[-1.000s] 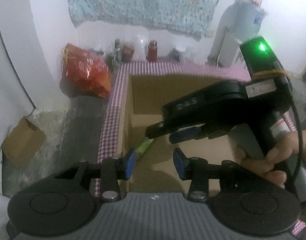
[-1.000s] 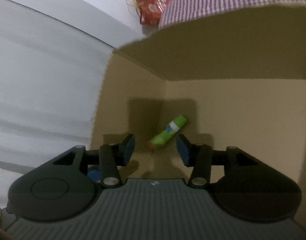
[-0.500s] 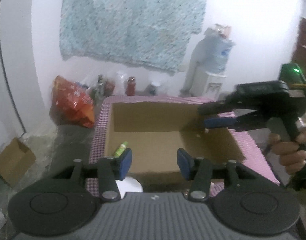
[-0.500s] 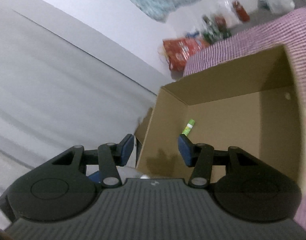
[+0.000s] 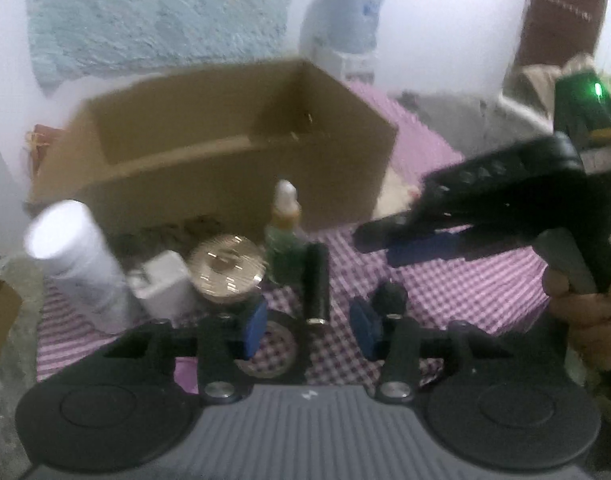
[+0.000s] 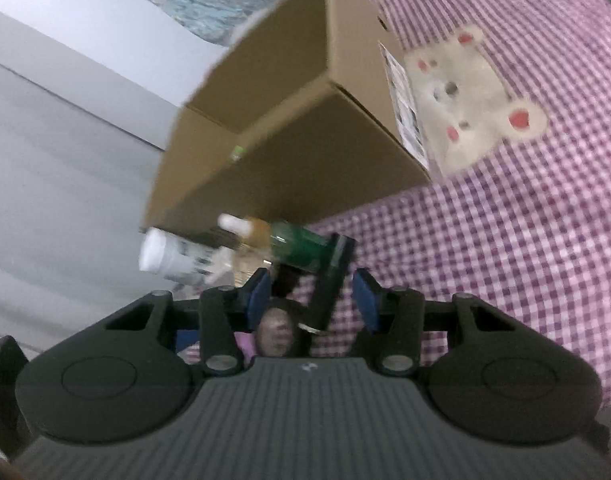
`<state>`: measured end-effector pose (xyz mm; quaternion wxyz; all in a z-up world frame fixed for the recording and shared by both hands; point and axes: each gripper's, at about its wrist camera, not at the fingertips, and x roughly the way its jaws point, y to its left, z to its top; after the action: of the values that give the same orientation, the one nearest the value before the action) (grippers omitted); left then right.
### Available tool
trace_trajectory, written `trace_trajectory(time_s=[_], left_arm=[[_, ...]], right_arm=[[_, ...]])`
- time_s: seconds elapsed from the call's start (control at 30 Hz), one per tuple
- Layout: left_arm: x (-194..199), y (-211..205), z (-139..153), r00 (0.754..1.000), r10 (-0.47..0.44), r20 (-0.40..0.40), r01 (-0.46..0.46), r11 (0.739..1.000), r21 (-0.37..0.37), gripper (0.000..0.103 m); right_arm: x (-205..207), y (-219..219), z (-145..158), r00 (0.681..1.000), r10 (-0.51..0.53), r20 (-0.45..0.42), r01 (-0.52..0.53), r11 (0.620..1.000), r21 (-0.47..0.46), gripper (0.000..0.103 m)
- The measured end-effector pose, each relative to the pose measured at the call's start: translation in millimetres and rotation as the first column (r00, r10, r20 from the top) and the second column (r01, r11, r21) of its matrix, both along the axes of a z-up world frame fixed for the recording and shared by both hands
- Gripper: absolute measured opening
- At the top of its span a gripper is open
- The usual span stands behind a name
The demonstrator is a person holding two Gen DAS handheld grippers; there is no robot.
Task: Organize rigid objects
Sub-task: 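Move the open right gripper back to the black tube on the table, then close the right gripper around the black cylindrical tube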
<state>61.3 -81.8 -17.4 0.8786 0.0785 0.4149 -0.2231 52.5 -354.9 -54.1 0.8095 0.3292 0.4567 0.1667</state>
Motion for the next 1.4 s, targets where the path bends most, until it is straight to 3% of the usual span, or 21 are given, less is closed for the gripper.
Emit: trace_trajectory(time_s=[0.13, 0.23, 0.43, 0.7, 1.0, 1.17, 1.4], left_arm=[[9.8, -17.8, -20.8, 0.999, -0.003, -0.041, 0.004, 1.000, 0.024, 0.028], [22.9, -21.9, -30.8, 0.997, 0.004, -0.075, -0.002, 1.000, 0.031, 0.023], [33.0, -27.3, -40.6, 0.995, -0.003, -0.098, 0.009, 0.998, 0.057, 0.023], [44.2, -35.0, -49.3, 0.993, 0.004, -0.118, 0.005, 0.997, 0.082, 0.023], [43.3, -49.3, -54.6, 0.996, -0.006, -0.088, 0.015, 0.995, 0.099, 0.023], [29.0, -51.8, -38.5, 0.999, -0.024, -0.038, 0.027, 0.995, 0.092, 0.023], [12.0, -57.3, -25.3, 0.999, -0.047, 0.005, 0.046, 0.995, 0.086, 0.023]], right_arm=[[24.8, 24.3, -13.0, 1.000, 0.022, -0.008, -0.023, 0.998, -0.063, 0.038], [37.9, 35.4, -11.2, 0.998, 0.058, -0.026, -0.060, 0.993, -0.101, 0.036], [54.0, 54.2, -23.6, 0.993, 0.105, -0.051, -0.112, 0.982, -0.151, 0.036], [62.0, 68.3, -25.3, 0.990, 0.135, -0.037, -0.140, 0.969, -0.204, 0.028], [56.6, 61.3, -29.7, 0.994, 0.105, -0.028, -0.108, 0.983, -0.148, 0.023], [39.1, 49.2, -14.1, 0.997, 0.081, 0.000, -0.081, 0.988, -0.131, 0.012], [21.2, 42.6, 4.1, 0.998, 0.050, 0.028, -0.046, 0.990, -0.130, 0.012]])
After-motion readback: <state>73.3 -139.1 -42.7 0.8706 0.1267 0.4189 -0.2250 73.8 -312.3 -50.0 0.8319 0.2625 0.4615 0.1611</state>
